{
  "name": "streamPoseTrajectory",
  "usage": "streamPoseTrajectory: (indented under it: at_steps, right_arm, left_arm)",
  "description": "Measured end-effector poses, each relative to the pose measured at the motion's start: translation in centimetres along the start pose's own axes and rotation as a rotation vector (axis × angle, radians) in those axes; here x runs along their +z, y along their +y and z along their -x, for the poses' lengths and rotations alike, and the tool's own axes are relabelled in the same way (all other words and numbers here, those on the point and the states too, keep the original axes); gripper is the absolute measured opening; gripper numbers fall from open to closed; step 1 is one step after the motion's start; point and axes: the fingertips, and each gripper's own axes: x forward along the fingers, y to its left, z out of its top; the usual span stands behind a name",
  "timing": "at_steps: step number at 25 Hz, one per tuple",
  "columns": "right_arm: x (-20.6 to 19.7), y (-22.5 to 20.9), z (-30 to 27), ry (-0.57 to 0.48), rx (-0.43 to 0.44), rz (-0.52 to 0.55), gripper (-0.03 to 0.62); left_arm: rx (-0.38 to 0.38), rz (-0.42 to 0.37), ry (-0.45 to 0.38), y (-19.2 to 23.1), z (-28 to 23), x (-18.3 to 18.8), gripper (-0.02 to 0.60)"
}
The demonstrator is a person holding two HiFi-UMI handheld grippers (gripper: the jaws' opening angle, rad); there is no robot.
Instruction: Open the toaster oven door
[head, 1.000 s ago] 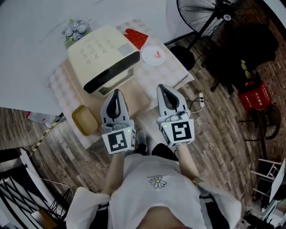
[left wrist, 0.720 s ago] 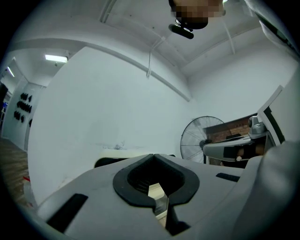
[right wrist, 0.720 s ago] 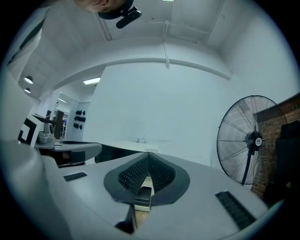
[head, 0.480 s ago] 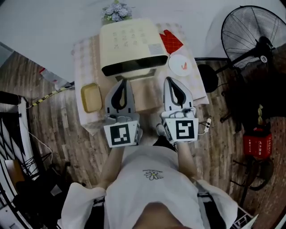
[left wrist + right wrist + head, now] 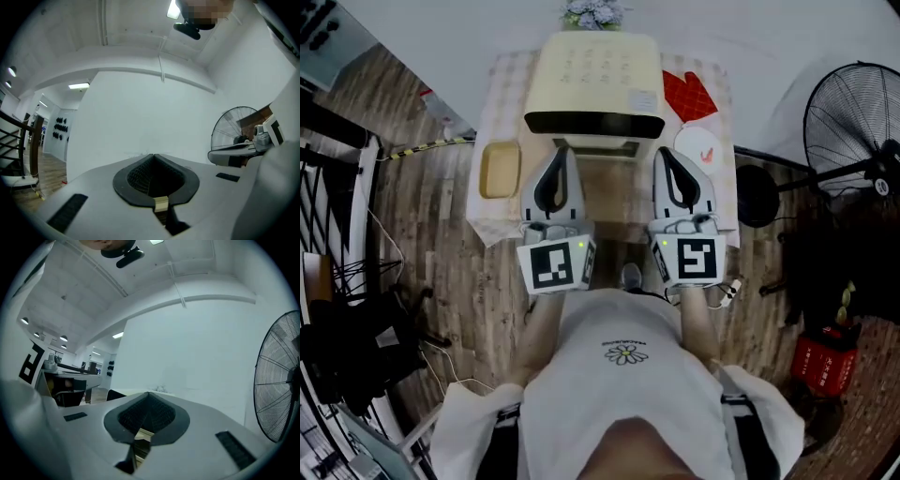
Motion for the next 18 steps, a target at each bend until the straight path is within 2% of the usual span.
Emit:
streamPoseTrajectory:
  at_steps: [11,15,18]
  right_arm:
    - [0.0,-0.3,-0.3,-0.012,0.035,0.005,0.008]
    - [1.9,-0.7,-1.5,-0.041,0.054,0.05,0.009]
    - [3.5,-0.1,-2.8,-0.07,0.113,0.085,0.011]
  left_arm:
    - [0.028,-0.029,-0.025,0.7,-0.6,0.8,0.018]
    - [0.029,-0.029,-0.03,1.5,-0.9,1.4,0.018]
    - [0.033,-0.031,-0.033,2.2,-0.9,1.7,0.018]
